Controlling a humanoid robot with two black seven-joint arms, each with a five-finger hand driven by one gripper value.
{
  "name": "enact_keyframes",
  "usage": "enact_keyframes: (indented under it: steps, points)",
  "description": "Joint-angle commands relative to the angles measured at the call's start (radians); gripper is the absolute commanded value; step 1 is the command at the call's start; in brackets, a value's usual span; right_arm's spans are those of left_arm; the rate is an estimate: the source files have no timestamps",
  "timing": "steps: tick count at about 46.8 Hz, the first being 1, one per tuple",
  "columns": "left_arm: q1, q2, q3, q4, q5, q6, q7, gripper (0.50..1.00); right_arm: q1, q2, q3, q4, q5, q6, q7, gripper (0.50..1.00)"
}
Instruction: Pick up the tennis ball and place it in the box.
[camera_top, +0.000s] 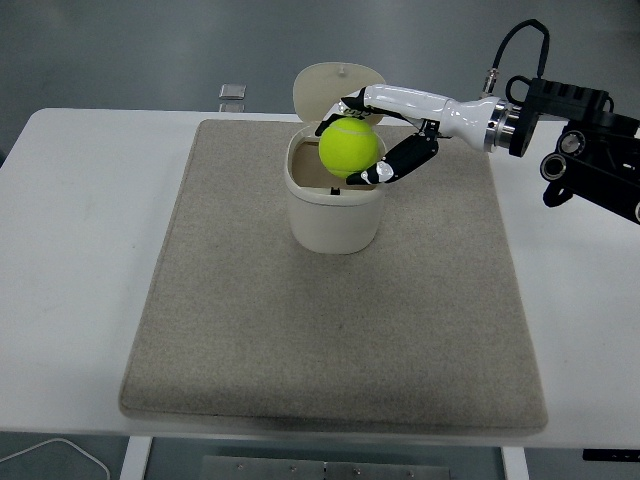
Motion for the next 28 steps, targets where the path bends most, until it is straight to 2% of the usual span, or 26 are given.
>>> enact_keyframes:
  steps: [1,7,15,18,28]
  points:
    - [0.0,0.0,0.0,0.0,0.001,0.0,0.0,0.992,0.0,0.0,0.0,0.0,0.001,0.0,0.0,0.801]
    - [0.0,0.0,0.0,0.0,-0.001,0.0,0.0,0.992,-0.001,0.0,0.0,0.0,0.001,0.002,0.002,0.823]
    - [0.0,0.0,0.0,0.0,0.001,0.001,0.0,0.992,-0.001,0.0,0.0,0.0,0.001,0.005,0.002,0.829]
    - [0.0,0.0,0.0,0.0,0.001,0.0,0.0,0.992,-0.003,0.0,0.0,0.0,-0.001,0.006,0.002,0.858]
    - [0.0,0.0,0.0,0.0,0.001,0.0,0.0,0.992,-0.001,-0.008,0.002,0.002,0.009,0.012,0.002,0.86]
